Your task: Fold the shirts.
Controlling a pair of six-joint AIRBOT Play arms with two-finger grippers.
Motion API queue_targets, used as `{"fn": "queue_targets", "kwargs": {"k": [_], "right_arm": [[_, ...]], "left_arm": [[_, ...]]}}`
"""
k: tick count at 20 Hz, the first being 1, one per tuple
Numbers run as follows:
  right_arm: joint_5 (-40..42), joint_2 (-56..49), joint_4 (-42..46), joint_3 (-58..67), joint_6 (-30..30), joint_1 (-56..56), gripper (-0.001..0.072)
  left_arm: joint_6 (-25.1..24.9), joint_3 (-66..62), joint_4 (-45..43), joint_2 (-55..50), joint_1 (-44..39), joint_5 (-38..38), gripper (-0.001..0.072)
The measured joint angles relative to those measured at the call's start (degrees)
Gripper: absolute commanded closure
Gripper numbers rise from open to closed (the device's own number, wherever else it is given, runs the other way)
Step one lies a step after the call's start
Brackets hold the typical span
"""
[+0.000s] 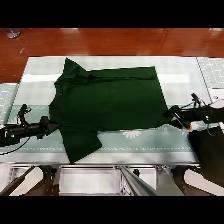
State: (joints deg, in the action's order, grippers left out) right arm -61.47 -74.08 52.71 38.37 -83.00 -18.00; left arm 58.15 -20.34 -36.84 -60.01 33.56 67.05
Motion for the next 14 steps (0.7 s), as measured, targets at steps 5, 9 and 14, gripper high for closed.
{"fn": "queue_targets", "kwargs": {"k": [5, 9, 14], "right_arm": [[-1.68, -3.02, 0.48, 8.0, 1.51, 4.92, 0.0687], [-7.15, -0.44, 1.46, 27.08, 1.73, 5.9, 0.0687], [-10.51, 7.26, 3.08, 58.42, 0.09, 6.19, 0.0687]], "left_arm": [[2.34, -3.72, 0.74, 0.15, -0.02, 0.42, 0.0687], [3.78, -17.86, 12.04, 2.64, -0.96, 1.57, 0.0687], [5.62, -49.11, 19.96, 7.65, -1.66, -0.76, 0.0687]]}}
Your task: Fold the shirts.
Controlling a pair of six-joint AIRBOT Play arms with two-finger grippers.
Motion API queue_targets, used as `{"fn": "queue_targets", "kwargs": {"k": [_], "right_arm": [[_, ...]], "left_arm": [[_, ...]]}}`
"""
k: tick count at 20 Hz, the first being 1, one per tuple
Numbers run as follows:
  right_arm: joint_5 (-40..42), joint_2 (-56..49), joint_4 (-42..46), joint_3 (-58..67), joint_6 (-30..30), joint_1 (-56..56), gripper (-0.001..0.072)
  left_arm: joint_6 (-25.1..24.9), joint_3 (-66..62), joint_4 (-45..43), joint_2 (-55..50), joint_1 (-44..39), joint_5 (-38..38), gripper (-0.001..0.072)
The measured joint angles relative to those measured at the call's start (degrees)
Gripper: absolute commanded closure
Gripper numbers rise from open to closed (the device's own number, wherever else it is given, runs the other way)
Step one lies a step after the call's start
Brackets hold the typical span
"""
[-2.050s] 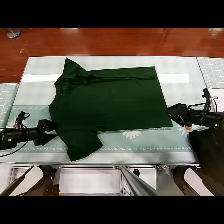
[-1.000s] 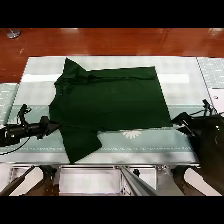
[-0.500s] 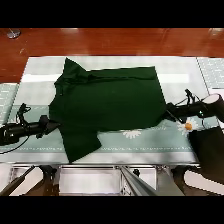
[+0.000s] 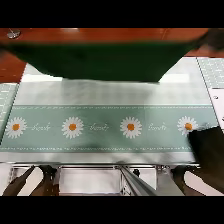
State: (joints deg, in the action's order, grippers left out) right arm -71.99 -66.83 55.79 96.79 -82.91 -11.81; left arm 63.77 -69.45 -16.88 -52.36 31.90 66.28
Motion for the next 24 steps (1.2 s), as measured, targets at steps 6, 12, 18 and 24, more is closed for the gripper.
{"fn": "queue_targets", "kwargs": {"k": [6, 12, 18, 24], "right_arm": [[-4.42, 15.87, 6.14, 15.19, -1.68, 0.04, 0.0687], [-12.22, 28.61, 13.55, 17.4, -3.74, 0.04, 0.0687], [-20.46, 32.72, 16.7, 13.49, -6.05, 0.04, 0.0687], [-14.73, 30.86, 13.31, -11.13, -5.57, 0.07, 0.0687]], "left_arm": [[7.5, -30.95, -16.28, 6.64, -0.11, 1.46, 0.0687], [13.33, -41.4, -37.66, 15.54, -9.6, 4.04, 0.0687], [20.26, -36.87, -60.7, 18.8, -28.35, 10.38, 0.0687], [23.41, -13.84, -66.86, 14.78, -32.28, 7.06, 0.0687]]}}
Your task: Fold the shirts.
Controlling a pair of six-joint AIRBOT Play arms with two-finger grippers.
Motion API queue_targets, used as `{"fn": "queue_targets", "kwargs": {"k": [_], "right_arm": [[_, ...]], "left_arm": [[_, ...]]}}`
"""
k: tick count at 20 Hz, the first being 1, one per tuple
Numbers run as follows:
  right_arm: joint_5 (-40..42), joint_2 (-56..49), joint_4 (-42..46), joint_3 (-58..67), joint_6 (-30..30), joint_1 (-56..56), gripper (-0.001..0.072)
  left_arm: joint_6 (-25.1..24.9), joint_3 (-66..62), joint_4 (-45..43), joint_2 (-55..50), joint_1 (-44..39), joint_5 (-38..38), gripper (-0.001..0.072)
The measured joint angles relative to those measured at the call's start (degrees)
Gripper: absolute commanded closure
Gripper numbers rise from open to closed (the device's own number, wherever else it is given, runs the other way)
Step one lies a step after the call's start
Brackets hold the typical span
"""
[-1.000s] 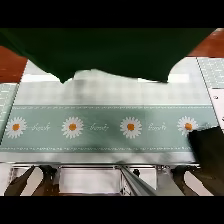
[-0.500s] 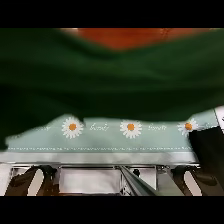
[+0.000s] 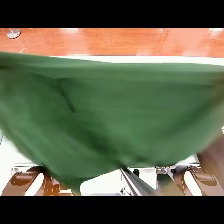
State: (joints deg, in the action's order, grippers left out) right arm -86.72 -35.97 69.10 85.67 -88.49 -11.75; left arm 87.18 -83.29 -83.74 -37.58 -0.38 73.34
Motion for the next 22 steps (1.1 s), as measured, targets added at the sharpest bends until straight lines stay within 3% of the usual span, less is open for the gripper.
{"fn": "queue_targets", "kwargs": {"k": [6, 12, 18, 22], "right_arm": [[15.82, -17.64, -5.97, -13.84, 5.92, 0.07, 0.0687], [26.12, -44.65, -13.97, -5.7, 6.97, 0.04, 0.0687], [26.51, -60.48, -19.41, 3.72, 4.42, 0.11, 0.0687], [18.51, -62.25, -19.58, 5.05, 7.02, -0.96, 0.0686]], "left_arm": [[6.36, 13.57, 0.07, -18.8, -0.61, -15.3, 0.0687], [14.38, 10.93, 3.72, -39.78, -0.68, -26.45, 0.0687], [16.33, 6.54, 11.04, -50.16, -0.68, -26.45, 0.0686], [8.94, 5.92, 12.9, -50.69, 0.42, -16.11, 0.0686]]}}
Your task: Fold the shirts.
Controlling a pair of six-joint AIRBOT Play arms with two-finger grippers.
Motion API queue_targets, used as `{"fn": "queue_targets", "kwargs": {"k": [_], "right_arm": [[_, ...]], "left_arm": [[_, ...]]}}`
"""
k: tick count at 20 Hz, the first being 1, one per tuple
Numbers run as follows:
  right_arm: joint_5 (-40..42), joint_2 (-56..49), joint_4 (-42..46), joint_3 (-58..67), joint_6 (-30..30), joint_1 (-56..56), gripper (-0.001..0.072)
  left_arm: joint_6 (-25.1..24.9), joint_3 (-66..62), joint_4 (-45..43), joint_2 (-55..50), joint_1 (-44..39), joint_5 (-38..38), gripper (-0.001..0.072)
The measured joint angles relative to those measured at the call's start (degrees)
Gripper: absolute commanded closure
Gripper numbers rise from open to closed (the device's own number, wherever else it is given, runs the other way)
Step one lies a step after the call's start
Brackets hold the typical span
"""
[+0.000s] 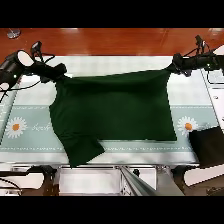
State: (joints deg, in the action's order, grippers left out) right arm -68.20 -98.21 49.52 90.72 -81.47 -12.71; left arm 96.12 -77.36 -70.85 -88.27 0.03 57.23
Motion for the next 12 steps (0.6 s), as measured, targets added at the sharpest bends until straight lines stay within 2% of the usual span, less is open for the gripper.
{"fn": "queue_targets", "kwargs": {"k": [2, 5, 8, 12], "right_arm": [[-5.6, -0.17, 3.43, 0.15, 1.16, -0.2, 0.0686], [-9.9, -0.26, 10.93, -1.55, 1.01, 0.46, 0.0687], [-11.47, -0.35, 16.33, -3.89, -0.33, 0.79, 0.0686], [-12.15, -0.35, 19.34, -6.08, -1.05, 1.07, 0.0686]], "left_arm": [[-4.39, 0.22, 0.46, -0.33, 0.79, 6.93, 0.0686], [-8.17, 1.75, 0.44, -1.55, 1.4, 13.09, 0.0686], [-9.79, 2.64, -1.46, -3.13, 1.84, 16.35, 0.0686], [-10.62, 2.99, -2.93, -4.07, 2.19, 18.73, 0.0685]]}}
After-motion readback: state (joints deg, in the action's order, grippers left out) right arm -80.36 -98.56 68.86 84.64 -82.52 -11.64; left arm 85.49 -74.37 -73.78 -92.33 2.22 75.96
